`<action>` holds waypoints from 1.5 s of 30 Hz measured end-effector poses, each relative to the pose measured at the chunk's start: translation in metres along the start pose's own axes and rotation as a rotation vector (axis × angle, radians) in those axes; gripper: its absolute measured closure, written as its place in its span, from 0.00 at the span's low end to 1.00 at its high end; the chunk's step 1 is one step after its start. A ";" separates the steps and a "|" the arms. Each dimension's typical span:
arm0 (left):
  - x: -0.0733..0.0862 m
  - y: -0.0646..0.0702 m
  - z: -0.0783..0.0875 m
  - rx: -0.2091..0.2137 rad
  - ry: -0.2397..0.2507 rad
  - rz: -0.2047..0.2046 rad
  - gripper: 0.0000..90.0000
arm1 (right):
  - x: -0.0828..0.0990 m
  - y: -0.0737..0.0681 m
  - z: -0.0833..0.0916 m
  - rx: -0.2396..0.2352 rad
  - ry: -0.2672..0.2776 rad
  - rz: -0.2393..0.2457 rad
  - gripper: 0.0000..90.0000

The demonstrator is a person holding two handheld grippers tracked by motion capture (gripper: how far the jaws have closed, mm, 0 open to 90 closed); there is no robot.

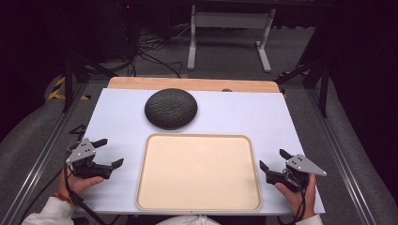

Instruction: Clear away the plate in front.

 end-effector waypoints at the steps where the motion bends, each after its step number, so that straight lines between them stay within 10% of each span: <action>1: 0.001 0.002 -0.002 0.003 -0.014 -0.014 0.05 | 0.001 0.000 -0.001 0.001 -0.007 0.001 0.16; 13: -0.006 -0.006 -0.001 0.003 -0.072 -0.069 0.10 | 0.001 -0.004 -0.003 -0.003 -0.028 0.013 0.16; 26: -0.033 -0.039 -0.005 -0.090 -0.075 -0.169 0.19 | 0.003 -0.003 -0.003 0.004 -0.037 0.006 0.16; 45: -0.090 -0.069 -0.065 -0.034 -0.179 -0.268 0.17 | 0.004 -0.002 -0.003 0.027 -0.035 -0.003 0.17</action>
Point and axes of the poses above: each handheld gripper's, and its own axes: z roughly backward along the jaws, x roughly out of its underside, y roughly to its right, the point moved 2 cm from there along -z, roughly forward along the jaws, and after that the axes turned 2 degrees about -z, right-handed, at the moved point
